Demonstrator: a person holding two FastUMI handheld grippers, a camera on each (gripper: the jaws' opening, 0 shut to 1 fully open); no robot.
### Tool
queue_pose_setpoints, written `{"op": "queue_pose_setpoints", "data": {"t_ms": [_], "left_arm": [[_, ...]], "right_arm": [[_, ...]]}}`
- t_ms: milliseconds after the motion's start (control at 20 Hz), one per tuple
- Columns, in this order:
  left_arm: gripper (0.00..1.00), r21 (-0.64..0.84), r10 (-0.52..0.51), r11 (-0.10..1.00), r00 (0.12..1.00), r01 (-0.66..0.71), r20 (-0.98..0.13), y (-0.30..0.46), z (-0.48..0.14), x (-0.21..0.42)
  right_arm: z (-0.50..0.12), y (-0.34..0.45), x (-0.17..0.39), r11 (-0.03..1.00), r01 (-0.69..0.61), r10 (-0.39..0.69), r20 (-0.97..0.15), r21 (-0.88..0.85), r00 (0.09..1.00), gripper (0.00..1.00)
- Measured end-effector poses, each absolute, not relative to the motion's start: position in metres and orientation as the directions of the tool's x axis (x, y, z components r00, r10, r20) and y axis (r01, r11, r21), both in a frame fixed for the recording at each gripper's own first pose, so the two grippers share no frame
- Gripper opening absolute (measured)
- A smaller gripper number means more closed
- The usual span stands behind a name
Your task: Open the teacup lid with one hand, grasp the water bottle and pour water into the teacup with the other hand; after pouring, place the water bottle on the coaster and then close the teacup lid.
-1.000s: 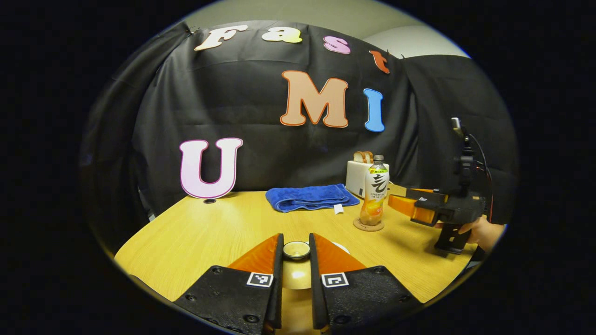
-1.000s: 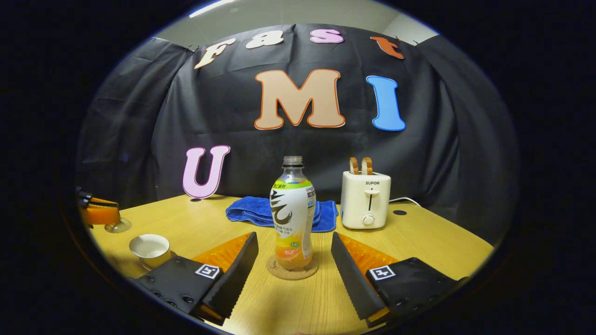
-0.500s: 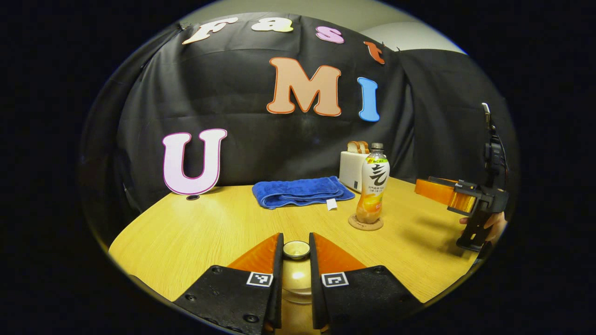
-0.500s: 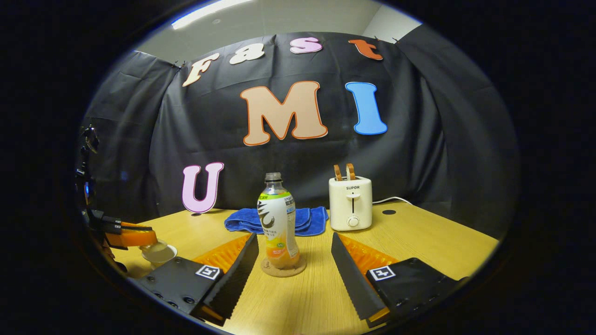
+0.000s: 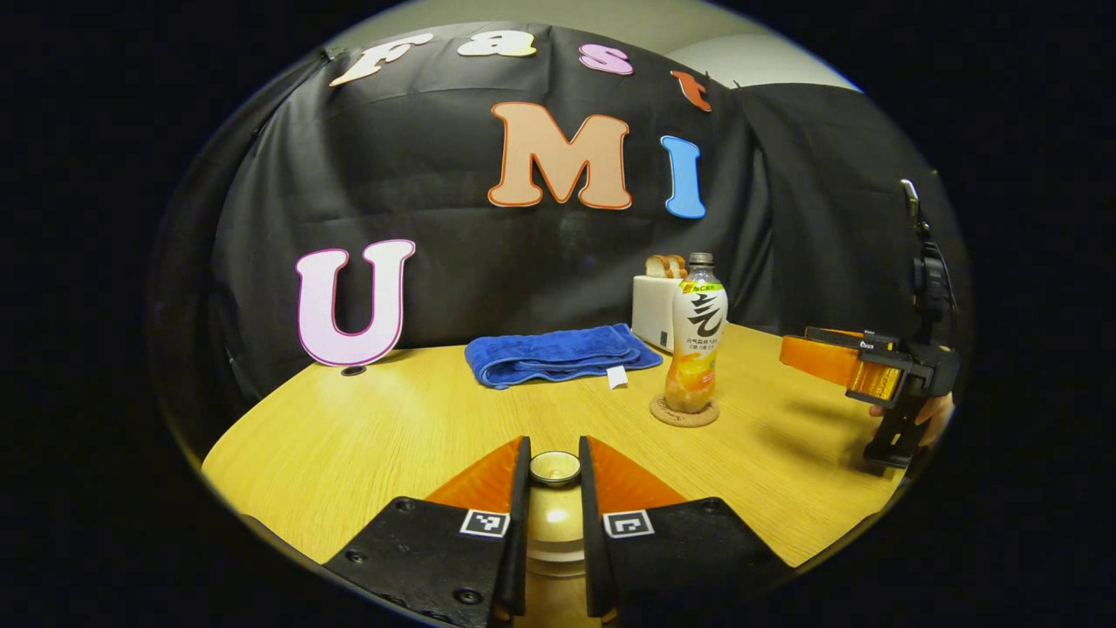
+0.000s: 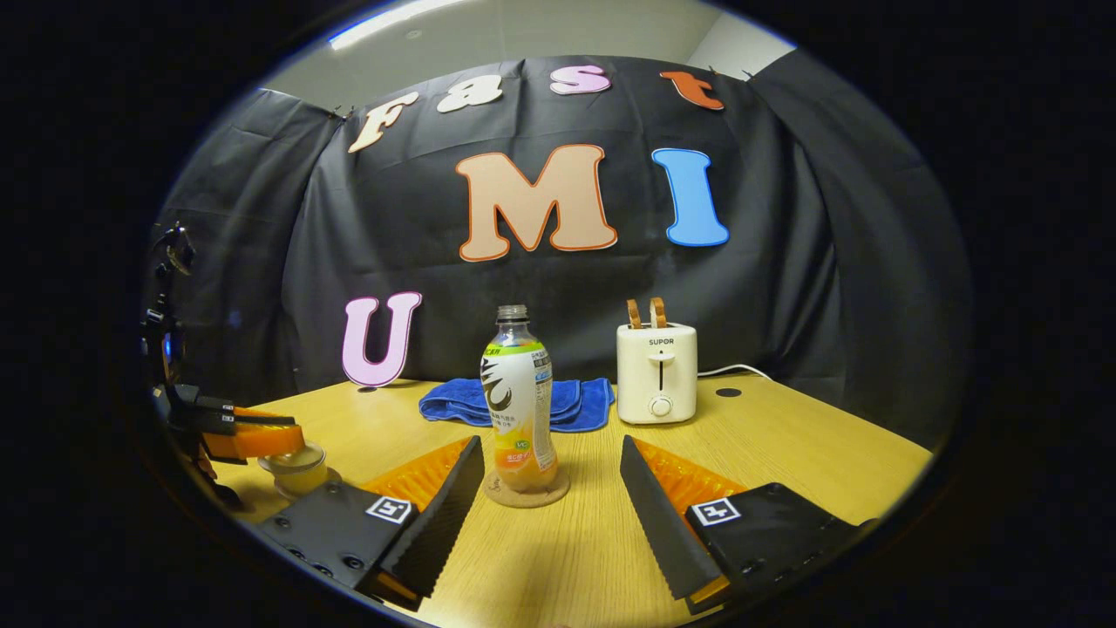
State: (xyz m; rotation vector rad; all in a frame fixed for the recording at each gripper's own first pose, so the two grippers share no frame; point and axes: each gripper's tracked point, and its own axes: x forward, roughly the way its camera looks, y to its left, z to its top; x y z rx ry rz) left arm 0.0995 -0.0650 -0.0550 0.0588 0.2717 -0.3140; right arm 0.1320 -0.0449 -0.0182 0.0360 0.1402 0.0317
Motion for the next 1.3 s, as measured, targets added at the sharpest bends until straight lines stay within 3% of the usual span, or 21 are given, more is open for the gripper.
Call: {"op": "queue_pose_setpoints", "data": {"t_ms": [200,350,550,700,750,850,950,1000,1050,1100,1150,1300], "left_arm": [[0.26,0.045,-0.283,0.951,0.922,0.305,-0.265,-0.062,-0.059,0.097],[0.34,0.046,-0.29,0.949,0.923,0.311,-0.254,-0.064,-0.056,0.093],[0.99,0.055,-0.259,0.961,0.951,0.272,-0.17,-0.054,-0.031,0.087],[1.0,0.08,-0.179,0.979,0.981,0.185,-0.076,-0.036,-0.003,0.083],[0.96,0.081,-0.149,0.985,0.988,0.152,-0.045,-0.028,0.007,0.08],[0.95,0.078,-0.097,0.992,0.995,0.097,-0.001,-0.016,0.019,0.074],[0.96,0.074,-0.056,0.996,0.998,0.054,0.024,-0.007,0.025,0.067],[0.96,0.074,-0.04,0.997,0.999,0.037,0.031,-0.004,0.028,0.063],[0.96,0.07,-0.029,0.997,0.999,0.027,0.035,-0.001,0.028,0.059],[0.95,0.066,-0.019,0.998,0.999,0.017,0.035,0.001,0.029,0.055],[0.95,0.06,-0.007,0.998,0.999,0.005,0.035,0.004,0.027,0.051],[0.95,0.03,0.018,0.999,0.999,-0.02,0.042,0.008,0.028,0.042]], "right_arm": [[-0.016,-0.04,0.131,0.999,-0.037,0.041,-0.132,0.03,0.99,0.99],[-0.013,-0.033,0.128,0.998,-0.046,0.051,-0.13,0.038,0.99,0.99],[-0.002,-0.018,0.12,0.996,-0.066,0.073,-0.12,0.059,0.99,0.99],[0.008,-0.003,0.11,0.995,-0.079,0.084,-0.097,0.059,0.992,0.95],[0.012,0.003,0.105,0.995,-0.08,0.085,-0.087,0.059,0.993,0.94],[0.015,0.017,0.096,0.995,-0.082,0.086,-0.069,0.055,0.994,0.99],[0.017,0.026,0.086,0.997,-0.068,0.07,-0.052,0.034,0.996,1.0],[0.018,0.028,0.08,0.998,-0.055,0.056,-0.045,0.021,0.997,0.95],[0.019,0.031,0.075,0.999,-0.044,0.044,-0.038,0.01,0.998,1.0],[0.02,0.034,0.067,0.999,-0.035,0.035,-0.027,0.001,0.999,0.95],[0.021,0.038,0.062,1.0,-0.028,0.028,-0.018,-0.005,0.999,0.99],[0.016,0.052,0.041,1.0,-0.022,0.022,-0.015,-0.016,1.0,0.99]]}}
